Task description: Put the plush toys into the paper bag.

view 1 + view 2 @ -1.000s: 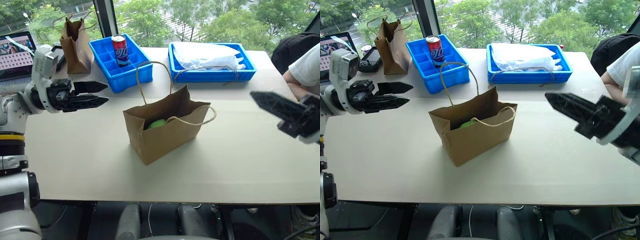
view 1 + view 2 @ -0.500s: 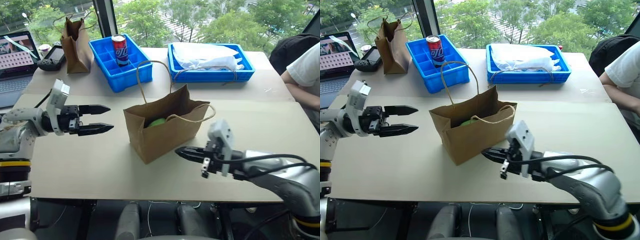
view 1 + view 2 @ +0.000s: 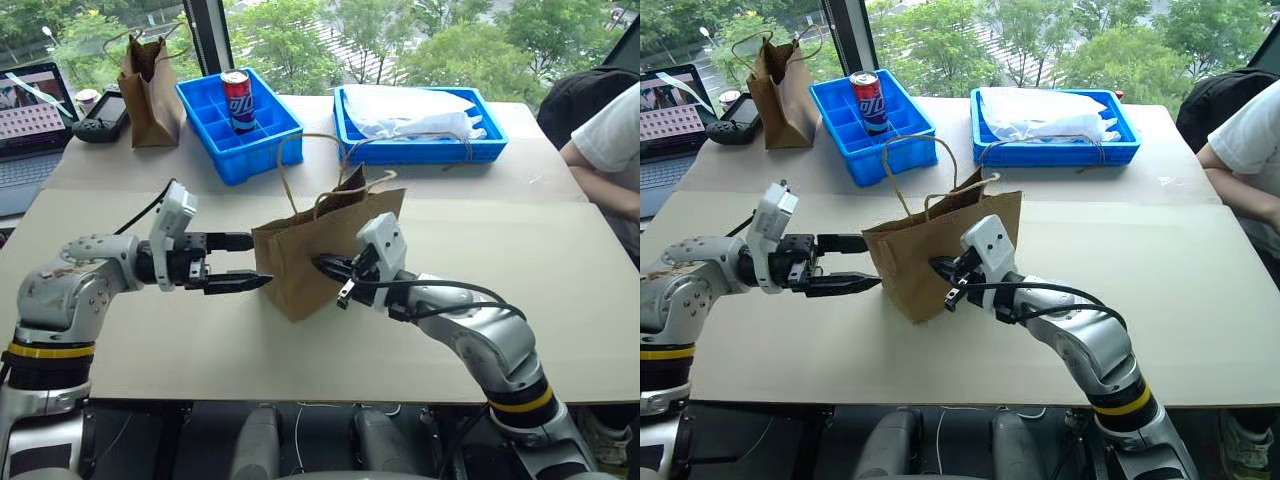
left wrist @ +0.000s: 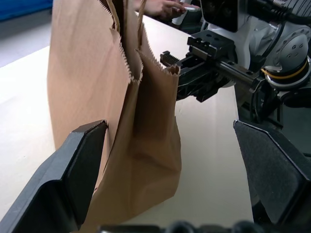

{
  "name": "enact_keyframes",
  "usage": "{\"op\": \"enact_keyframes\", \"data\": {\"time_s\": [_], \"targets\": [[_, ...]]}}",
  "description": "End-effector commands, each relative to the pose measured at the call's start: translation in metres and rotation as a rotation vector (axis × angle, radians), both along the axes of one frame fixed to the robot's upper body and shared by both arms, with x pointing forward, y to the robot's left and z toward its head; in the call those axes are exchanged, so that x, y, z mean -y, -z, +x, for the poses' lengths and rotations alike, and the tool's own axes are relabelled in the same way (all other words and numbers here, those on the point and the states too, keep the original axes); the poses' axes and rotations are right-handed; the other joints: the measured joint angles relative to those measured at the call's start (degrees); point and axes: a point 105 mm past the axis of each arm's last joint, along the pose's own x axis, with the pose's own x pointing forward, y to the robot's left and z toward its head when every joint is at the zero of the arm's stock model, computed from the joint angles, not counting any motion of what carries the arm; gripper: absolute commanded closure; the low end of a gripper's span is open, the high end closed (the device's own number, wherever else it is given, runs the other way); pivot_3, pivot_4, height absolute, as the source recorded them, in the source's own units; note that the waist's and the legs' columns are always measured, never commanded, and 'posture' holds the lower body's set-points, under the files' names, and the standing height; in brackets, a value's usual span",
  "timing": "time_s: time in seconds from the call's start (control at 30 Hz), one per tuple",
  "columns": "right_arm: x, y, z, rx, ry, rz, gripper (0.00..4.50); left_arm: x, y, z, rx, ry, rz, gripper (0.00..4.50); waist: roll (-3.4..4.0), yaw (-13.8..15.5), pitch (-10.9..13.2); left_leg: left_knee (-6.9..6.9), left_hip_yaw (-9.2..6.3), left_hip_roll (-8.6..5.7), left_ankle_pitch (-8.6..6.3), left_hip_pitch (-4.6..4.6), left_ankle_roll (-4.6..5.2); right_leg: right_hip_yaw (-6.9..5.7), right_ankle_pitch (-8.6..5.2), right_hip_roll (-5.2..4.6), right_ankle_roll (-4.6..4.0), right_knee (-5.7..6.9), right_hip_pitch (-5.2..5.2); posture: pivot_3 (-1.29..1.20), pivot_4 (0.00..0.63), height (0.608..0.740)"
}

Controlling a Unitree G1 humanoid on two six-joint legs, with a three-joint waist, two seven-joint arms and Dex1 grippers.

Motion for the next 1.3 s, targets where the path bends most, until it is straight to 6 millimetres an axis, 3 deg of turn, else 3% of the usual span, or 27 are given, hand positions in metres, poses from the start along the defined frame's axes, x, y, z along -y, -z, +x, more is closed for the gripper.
{"op": "enact_keyframes", "data": {"time_s": [0.03, 0.3, 0.4, 0.73, 0.83, 0.97, 1.07, 1.23, 1.3], "targets": [[-0.004, -0.012, 0.0, 0.05, -0.009, 0.035, 4.3, 0.01, -0.01, -0.001, 0.034, 0.002, -0.042, 0.0, 0.0, 0.06, 0.0, 0.0, 0.0, 0.0, 0.0, 0.0, 0.0, 0.0, 0.0, 0.0, 0.0, 0.0, 0.0, 0.0, 0.15, 0.698], [-0.017, -0.011, -0.001, 0.035, -0.013, 0.071, 4.3, 0.02, -0.003, 0.014, -0.022, -0.076, -0.078, 0.0, 0.0, 0.03, 0.0, 0.0, -0.01, 0.0, 0.0, 0.01, 0.0, 0.0, 0.0, 0.01, -0.01, 0.02, 0.0, 0.0, 0.15, 0.698], [-0.017, -0.011, 0.0, 0.035, -0.004, 0.075, 4.5, 0.023, 0.002, 0.017, -0.069, -0.092, -0.07, 0.8, 0.0, 0.05, 0.0, 0.0, -0.02, 0.0, 0.0, 0.01, 0.0, -0.01, 0.0, 0.01, -0.01, 0.03, 0.0, 0.0, 0.15, 0.698], [-0.005, -0.013, 0.004, 0.059, 0.051, 0.052, 4.5, 0.019, 0.008, 0.025, -0.077, -0.07, -0.045, 4.43, 0.0, 0.04, 0.0, 0.0, -0.02, -0.01, 0.0, 0.02, -0.01, -0.01, 0.01, 0.01, -0.01, 0.03, -0.01, 0.0, 0.15, 0.698], [0.012, -0.016, -0.002, 0.071, 0.065, 0.028, 4.5, 0.02, 0.004, 0.035, -0.038, -0.037, -0.029, 4.48, 0.0, 0.45, 0.0, 0.0, -0.02, -0.05, 0.01, 0.01, -0.02, -0.02, 0.01, -0.01, -0.01, 0.01, 0.0, 0.0, 0.15, 0.698], [0.033, -0.013, -0.033, 0.039, -0.01, -0.017, 4.5, 0.029, -0.012, 0.047, 0.033, 0.074, -0.034, 4.48, 0.0, 0.93, 0.0, 0.0, -0.04, -0.1, 0.01, -0.04, -0.02, -0.04, 0.0, -0.03, 0.0, -0.07, 0.05, 0.0, 0.15, 0.698], [0.062, 0.008, -0.059, -0.073, -0.002, -0.083, 4.5, 0.035, -0.026, 0.05, 0.086, 0.203, -0.032, 4.48, 0.0, 1.25, 0.0, -0.01, -0.07, -0.12, 0.01, -0.09, -0.01, -0.05, -0.02, -0.02, 0.02, -0.09, 0.05, 0.0, 0.15, 0.698], [0.123, 0.04, -0.081, -0.22, 0.148, -0.218, 4.5, 0.042, -0.044, 0.053, 0.083, 0.373, -0.13, 4.48, 0.01, 0.65, 0.0, 0.0, -0.06, -0.13, -0.01, -0.08, 0.01, -0.02, -0.02, -0.02, 0.02, -0.1, 0.08, 0.0, 0.15, 0.698], [0.143, 0.043, -0.083, -0.234, 0.215, -0.247, 4.5, 0.047, -0.039, 0.056, 0.112, 0.394, -0.086, 4.48, 0.01, 0.13, 0.0, 0.01, -0.1, -0.13, 0.0, -0.07, 0.02, -0.04, -0.02, -0.01, 0.03, -0.1, 0.11, 0.0, 0.15, 0.698]]}}
